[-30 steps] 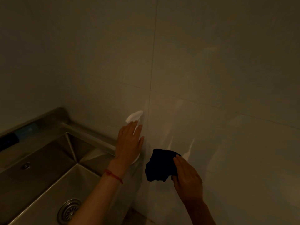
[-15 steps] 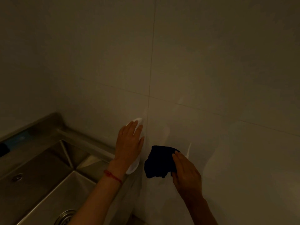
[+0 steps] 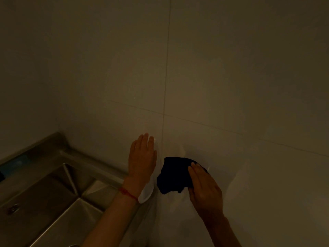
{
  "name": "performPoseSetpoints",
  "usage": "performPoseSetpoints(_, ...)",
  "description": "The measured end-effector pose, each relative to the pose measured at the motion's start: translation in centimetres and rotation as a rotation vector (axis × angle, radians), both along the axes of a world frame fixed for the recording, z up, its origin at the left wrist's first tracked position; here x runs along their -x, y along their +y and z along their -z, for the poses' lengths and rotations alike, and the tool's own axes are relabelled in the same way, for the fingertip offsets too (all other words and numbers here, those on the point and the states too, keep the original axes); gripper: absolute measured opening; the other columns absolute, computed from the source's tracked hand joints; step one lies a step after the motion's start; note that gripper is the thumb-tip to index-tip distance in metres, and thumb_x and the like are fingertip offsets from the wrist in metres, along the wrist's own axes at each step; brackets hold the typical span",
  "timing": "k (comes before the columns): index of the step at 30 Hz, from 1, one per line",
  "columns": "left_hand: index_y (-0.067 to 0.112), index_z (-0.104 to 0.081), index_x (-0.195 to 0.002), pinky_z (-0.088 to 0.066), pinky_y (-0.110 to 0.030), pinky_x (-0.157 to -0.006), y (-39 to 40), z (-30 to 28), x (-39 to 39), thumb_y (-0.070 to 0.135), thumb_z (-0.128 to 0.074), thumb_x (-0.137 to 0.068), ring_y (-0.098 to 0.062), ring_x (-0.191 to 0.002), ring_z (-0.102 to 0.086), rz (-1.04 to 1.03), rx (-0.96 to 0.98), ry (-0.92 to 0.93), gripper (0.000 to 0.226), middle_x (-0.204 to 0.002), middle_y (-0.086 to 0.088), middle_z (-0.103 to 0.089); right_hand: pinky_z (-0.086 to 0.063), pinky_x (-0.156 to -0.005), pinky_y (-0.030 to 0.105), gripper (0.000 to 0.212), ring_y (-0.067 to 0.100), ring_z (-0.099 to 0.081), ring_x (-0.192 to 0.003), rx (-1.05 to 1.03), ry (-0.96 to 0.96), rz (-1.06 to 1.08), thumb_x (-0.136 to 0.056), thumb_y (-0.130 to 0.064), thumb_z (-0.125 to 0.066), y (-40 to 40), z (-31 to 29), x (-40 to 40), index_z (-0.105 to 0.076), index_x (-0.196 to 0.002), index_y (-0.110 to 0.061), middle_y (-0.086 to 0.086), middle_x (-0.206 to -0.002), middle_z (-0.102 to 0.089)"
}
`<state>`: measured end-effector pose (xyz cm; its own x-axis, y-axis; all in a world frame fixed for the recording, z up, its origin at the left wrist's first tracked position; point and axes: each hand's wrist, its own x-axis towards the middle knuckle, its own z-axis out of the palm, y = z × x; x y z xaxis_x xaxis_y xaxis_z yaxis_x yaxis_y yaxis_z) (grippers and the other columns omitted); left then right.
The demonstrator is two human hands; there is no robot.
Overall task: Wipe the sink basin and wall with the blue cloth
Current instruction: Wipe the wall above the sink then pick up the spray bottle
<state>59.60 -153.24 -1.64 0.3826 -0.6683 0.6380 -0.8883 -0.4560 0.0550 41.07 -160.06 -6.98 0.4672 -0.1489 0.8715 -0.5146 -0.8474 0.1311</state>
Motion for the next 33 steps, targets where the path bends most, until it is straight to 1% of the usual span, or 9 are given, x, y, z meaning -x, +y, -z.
performPoseSetpoints(4,-0.005,-0.074,-0.094,-0.059,-0.045,-0.066,-0.4,0.3,-0.3,0.01,-0.096,-0.043,-0.034,-0.084,-0.073,-0.012,-0.026,-0.027,0.058,-0.095,-0.021,-0.074,-0.055,-0.075,0.039,0.044,0.028,-0.068,-0.091,0.015,-0.007,-0.012,-0.099,-0.014,-0.029,-0.4,-0.2,-0.3,-0.069,-0.097,0.004,0.018,-0.101,-0.07)
performPoseSetpoints(11,0.0,-0.077,-0.084,-0.06,-0.035,-0.06,-1.4,0.9,-0.7,0.007,-0.099,-0.028,-0.025,-0.074,-0.075,-0.008,-0.043,-0.058,0.061,-0.084,-0.015,-0.076,-0.055,-0.075,0.041,0.042,0.029,-0.068,-0.091,0.032,-0.011,-0.019,-0.098,-0.011,-0.03,-1.1,-0.1,-0.6,-0.069,-0.096,0.005,0.018,-0.1,-0.07)
performPoseSetpoints(15,-0.001,-0.077,-0.085,-0.06,-0.035,-0.061,-1.6,1.1,-0.8,0.002,-0.098,-0.027,-0.026,-0.074,-0.075,-0.019,-0.027,-0.049,0.062,-0.084,-0.016,-0.076,-0.055,-0.076,0.039,0.035,0.028,-0.068,-0.092,0.035,-0.016,-0.007,-0.095,-0.009,-0.037,-1.1,0.0,-0.6,-0.069,-0.097,0.004,0.017,-0.101,-0.07)
performPoseSetpoints(17,-0.004,-0.076,-0.085,-0.06,-0.037,-0.06,-1.6,1.1,-1.0,-0.006,-0.095,-0.026,-0.029,-0.072,-0.075,-0.02,0.002,-0.046,0.062,-0.084,-0.018,-0.075,-0.055,-0.076,0.038,0.027,0.027,-0.068,-0.092,0.038,-0.025,0.0,-0.088,-0.006,-0.045,-1.1,0.1,-0.7,-0.07,-0.097,0.003,0.016,-0.101,-0.07)
performPoseSetpoints(18,-0.005,-0.076,-0.085,-0.06,-0.039,-0.059,-1.6,1.1,-1.0,-0.011,-0.092,-0.025,-0.03,-0.071,-0.074,-0.01,0.02,-0.049,0.063,-0.083,-0.02,-0.075,-0.055,-0.076,0.038,0.027,0.027,-0.068,-0.092,0.036,-0.025,0.0,-0.087,-0.007,-0.047,-1.0,0.1,-0.7,-0.07,-0.097,0.003,0.016,-0.101,-0.07)
performPoseSetpoints(21,-0.007,-0.075,-0.086,-0.059,-0.04,-0.057,-1.3,1.2,-1.4,-0.016,-0.089,-0.024,-0.031,-0.07,-0.074,0.022,0.053,-0.078,0.064,-0.083,-0.022,-0.074,-0.054,-0.077,0.039,0.034,0.028,-0.068,-0.092,0.025,-0.022,-0.007,-0.094,-0.01,-0.039,-1.0,0.1,-0.8,-0.069,-0.097,0.004,0.017,-0.101,-0.07)
performPoseSetpoints(25,-0.006,-0.075,-0.088,-0.06,-0.039,-0.059,-0.9,1.6,-2.3,-0.017,-0.089,-0.025,-0.03,-0.071,-0.074,0.072,0.067,-0.094,0.065,-0.085,-0.021,-0.075,-0.054,-0.077,0.039,0.032,0.028,-0.068,-0.091,0.006,-0.026,-0.006,-0.092,-0.011,-0.041,-0.9,0.2,-1.0,-0.07,-0.096,0.004,0.016,-0.1,-0.07)
performPoseSetpoints(29,-0.007,-0.074,-0.093,-0.059,-0.042,-0.067,-0.5,2.2,-3.3,-0.017,-0.089,-0.034,-0.032,-0.077,-0.074,0.187,0.097,-0.13,0.062,-0.09,-0.022,-0.074,-0.055,-0.076,0.039,0.027,0.028,-0.068,-0.091,-0.002,-0.024,-0.017,-0.082,-0.01,-0.052,-0.9,0.3,-1.1,-0.07,-0.096,0.004,0.017,-0.1,-0.07)
performPoseSetpoints(33,-0.005,-0.074,-0.096,-0.058,-0.045,-0.073,-0.5,2.5,-3.8,-0.013,-0.088,-0.042,-0.033,-0.084,-0.073,0.298,0.089,-0.206,0.057,-0.096,-0.02,-0.074,-0.056,-0.074,0.038,0.03,0.027,-0.069,-0.09,-0.016,-0.039,-0.024,-0.09,-0.012,-0.045,-1.0,0.5,-1.2,-0.07,-0.095,0.004,0.016,-0.099,-0.07)
